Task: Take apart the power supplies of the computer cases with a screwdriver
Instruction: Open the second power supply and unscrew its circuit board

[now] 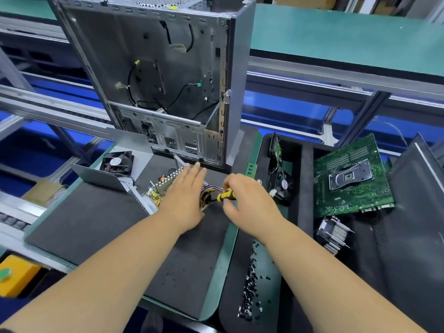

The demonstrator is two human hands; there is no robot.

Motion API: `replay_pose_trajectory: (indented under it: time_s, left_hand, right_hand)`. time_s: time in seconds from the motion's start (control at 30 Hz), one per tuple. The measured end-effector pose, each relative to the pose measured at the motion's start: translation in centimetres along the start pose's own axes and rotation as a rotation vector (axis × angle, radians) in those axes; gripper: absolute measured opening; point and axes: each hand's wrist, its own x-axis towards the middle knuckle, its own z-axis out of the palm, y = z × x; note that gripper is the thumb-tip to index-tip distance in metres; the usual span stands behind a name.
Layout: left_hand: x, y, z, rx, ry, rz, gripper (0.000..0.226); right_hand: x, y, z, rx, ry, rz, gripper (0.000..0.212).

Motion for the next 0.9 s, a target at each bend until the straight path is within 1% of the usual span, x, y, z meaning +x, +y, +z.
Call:
replay_pose_trajectory:
  time_s: [0.07,0.13,0.27,0.4,0.57,0.63,0.7,0.73,0.8,0.83,0.9]
  left_hand:
    - [-0.1,0.0,0.0,-0.002,-0.025,0.004,0.119]
    - [-0.1,0.0,-0.1,-0.001,-0.043,0.009,0.122]
    - [-0.1,-0.1,-0.3,-0.021,-0.056,0.02,0.126]
    - [-0.1,0.0,-0.5,-0.054,-0.074,0.006,0.128]
    - [-0.1,0.3,-0.7,-0.109,-0.105,-0.003,0.128]
    - [-0.1,0.3,-0.7,-0.109,-0.121,0.0,0.129]
    - [0.0,0.2,-1.0,-0.101,-0.13,0.006,0.129]
    - [0.1,0.1,-1.3,-0.096,-0.132,0.013,0.129]
    - [0.3,0.0,-1.8,-0.077,-0.136,0.04,0.129]
    - [0.3,-0.1,-2.0,-0.059,-0.14,0.058,0.129]
    - [0.0,-0.5,-2.1,-0.04,-0.141,0.083,0.131]
  right_hand:
    - [-0.2,-0.1,0.3,-0.036,0.007,-0.006,0.023]
    - [0.1,-0.2,0.6,-0.018,-0.002,0.028,0.023]
    - [0.5,-0.1,0.4,0.048,-0.04,0.077,0.012]
    - [0.8,-0.5,0.0,0.045,-0.101,0.046,0.005]
    - [0.9,-1.4,0.3,-0.08,-0.159,-0.044,0.012]
    - [0.9,-1.8,0.4,-0.11,-0.174,-0.053,0.015]
    - [1.1,-2.1,0.2,-0.112,-0.152,-0.011,0.016]
    - [1.2,-2.2,0.0,-0.126,-0.126,0.022,0.021]
    - [1.3,-2.1,-0.4,-0.204,-0.079,0.08,0.036]
    - [1.3,-2.1,-0.5,-0.242,-0.068,0.098,0.039]
    - [1.3,-2.2,-0.5,-0.219,-0.062,0.121,0.029]
